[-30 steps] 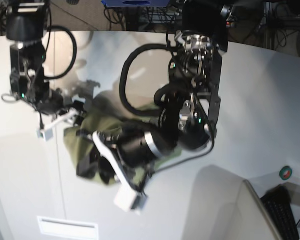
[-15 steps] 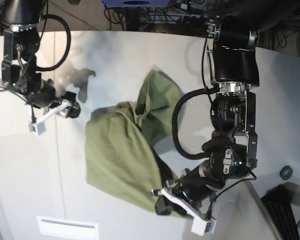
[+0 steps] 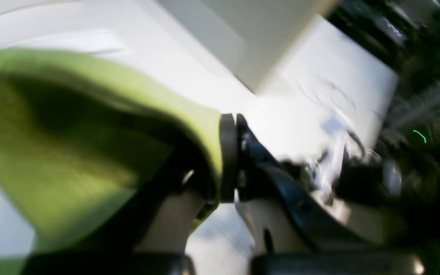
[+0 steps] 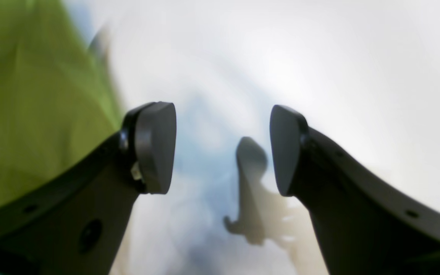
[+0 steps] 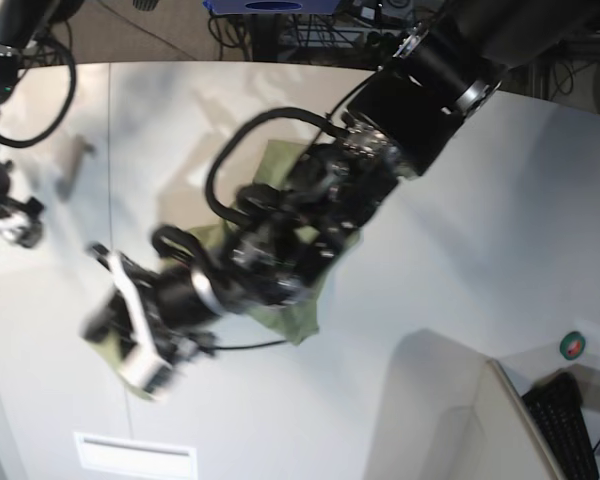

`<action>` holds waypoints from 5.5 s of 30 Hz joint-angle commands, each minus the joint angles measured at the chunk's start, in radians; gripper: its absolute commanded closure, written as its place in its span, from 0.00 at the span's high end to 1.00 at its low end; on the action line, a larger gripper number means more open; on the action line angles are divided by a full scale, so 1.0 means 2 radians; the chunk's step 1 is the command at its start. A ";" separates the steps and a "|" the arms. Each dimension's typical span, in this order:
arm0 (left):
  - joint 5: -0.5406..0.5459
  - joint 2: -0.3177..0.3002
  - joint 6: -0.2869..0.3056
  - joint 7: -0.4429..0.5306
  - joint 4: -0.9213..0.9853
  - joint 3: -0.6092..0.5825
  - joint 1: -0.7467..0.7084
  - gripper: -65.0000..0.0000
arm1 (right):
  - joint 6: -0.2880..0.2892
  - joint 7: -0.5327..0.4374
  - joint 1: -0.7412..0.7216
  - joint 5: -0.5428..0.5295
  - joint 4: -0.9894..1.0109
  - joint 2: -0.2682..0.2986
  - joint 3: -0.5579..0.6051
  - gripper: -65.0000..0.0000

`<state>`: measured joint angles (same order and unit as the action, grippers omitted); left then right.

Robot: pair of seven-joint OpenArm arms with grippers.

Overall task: Layout the t-shirt on the table in an organized manner, then fold the t-shirt properly
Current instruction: 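Lift the t-shirt with both grippers and shake it open, then drag the t-shirt with the right gripper, spreading it across the table, then regrasp the t-shirt edge with the right gripper and lift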

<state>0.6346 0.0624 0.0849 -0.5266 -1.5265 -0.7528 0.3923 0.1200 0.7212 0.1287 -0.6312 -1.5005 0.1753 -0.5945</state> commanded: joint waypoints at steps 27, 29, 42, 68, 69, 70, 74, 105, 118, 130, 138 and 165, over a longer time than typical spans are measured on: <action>0.005 -0.112 0.006 0.024 -0.021 0.091 -0.136 0.18 | 0.008 -0.010 0.005 -0.009 -0.036 0.018 0.031 0.54; 0.005 -0.111 0.006 0.026 0.033 0.085 -0.136 0.00 | 0.008 -0.008 -0.008 -0.009 -0.046 0.021 0.067 0.54; -0.131 -0.114 -0.053 0.028 0.242 0.085 -0.065 0.00 | 0.006 0.000 -0.075 -0.008 0.106 0.046 0.206 0.00; 0.097 -0.170 -0.054 0.064 0.201 0.175 0.057 0.00 | -0.056 0.095 -0.106 -0.008 -0.063 -0.001 0.364 0.00; 0.107 -0.190 -0.054 0.063 0.174 0.202 0.025 0.00 | -0.057 0.100 -0.118 -0.007 -0.058 -0.001 0.379 0.00; 0.113 -0.214 -0.054 0.063 0.143 0.233 -0.016 0.00 | -0.057 0.105 -0.135 -0.007 -0.051 -0.001 0.399 0.09; 0.113 -0.270 -0.054 0.063 0.042 0.370 -0.179 0.00 | -0.064 0.102 -0.208 -0.007 -0.009 -0.004 0.487 0.58; 0.113 -0.225 -0.052 0.063 -0.075 0.608 -0.402 0.38 | -0.294 -0.092 -0.367 0.123 0.367 -0.155 0.588 0.39; 0.018 -0.205 -0.051 0.067 -0.053 0.482 -0.357 0.37 | -0.294 0.000 -0.214 0.123 0.066 -0.099 0.476 0.00; 0.005 -0.107 -0.052 0.067 0.095 0.231 -0.145 0.37 | -0.293 0.090 -0.059 0.123 -0.173 -0.030 0.288 0.00; 0.005 -0.078 -0.052 0.068 0.141 0.094 -0.121 0.37 | -0.293 0.072 -0.055 0.123 -0.172 -0.029 0.165 0.00; 0.010 -0.239 -0.052 0.165 0.082 0.325 -0.277 0.37 | -0.243 0.095 0.060 0.126 -0.124 -0.066 0.121 0.32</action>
<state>0.6521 -0.4065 -0.0284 -0.2241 -1.3403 -0.0967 -0.1787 -0.3702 0.9279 0.2619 -0.3775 -1.7294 0.0334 -0.3496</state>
